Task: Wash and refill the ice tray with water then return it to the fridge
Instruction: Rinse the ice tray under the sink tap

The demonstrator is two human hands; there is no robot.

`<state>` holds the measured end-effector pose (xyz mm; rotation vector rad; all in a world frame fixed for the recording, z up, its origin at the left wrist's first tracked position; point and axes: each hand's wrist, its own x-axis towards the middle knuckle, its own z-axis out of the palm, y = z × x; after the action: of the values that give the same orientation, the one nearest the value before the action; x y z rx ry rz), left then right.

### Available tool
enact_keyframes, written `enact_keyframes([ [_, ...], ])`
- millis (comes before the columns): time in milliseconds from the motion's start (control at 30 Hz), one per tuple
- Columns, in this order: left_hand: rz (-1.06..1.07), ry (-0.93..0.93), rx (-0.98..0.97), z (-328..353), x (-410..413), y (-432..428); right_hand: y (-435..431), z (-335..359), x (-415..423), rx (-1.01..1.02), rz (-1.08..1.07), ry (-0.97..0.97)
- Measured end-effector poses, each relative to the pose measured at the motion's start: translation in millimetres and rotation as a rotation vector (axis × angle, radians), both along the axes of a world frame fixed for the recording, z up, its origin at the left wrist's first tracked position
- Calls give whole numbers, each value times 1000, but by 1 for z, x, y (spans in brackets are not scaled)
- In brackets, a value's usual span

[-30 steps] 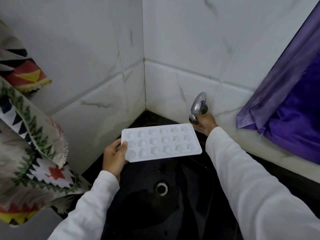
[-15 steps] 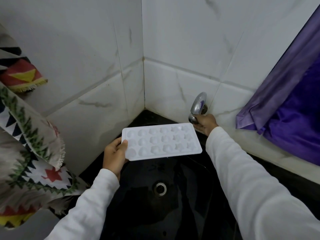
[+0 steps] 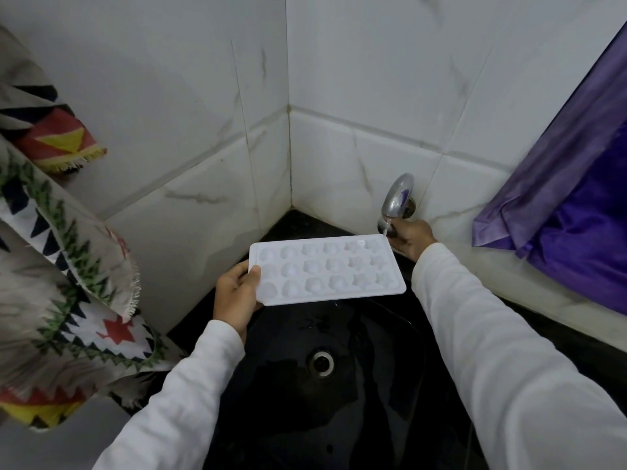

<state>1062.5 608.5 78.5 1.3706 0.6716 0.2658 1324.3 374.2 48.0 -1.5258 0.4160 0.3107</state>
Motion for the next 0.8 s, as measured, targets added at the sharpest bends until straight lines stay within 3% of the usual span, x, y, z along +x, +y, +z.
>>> enact_keyframes([
  [267, -12, -5, 2, -3, 3, -2, -4, 14, -22, -104, 39, -23],
  [333, 4, -1, 4, -8, 4, -1, -8, 18, -40, -209, 48, -102],
  [467, 45, 12, 9, -19, 8, -3, -8, 23, -104, -119, 221, -155],
  [567, 42, 18, -1, -21, 9, -8, -14, 14, -122, -232, 235, -246],
  [700, 33, 11, 2, -22, 5, -17, -13, 21, -122, -294, 201, -233],
  [800, 43, 9, 22, -22, 1, -19, -14, 27, -122, -207, 220, -165],
])
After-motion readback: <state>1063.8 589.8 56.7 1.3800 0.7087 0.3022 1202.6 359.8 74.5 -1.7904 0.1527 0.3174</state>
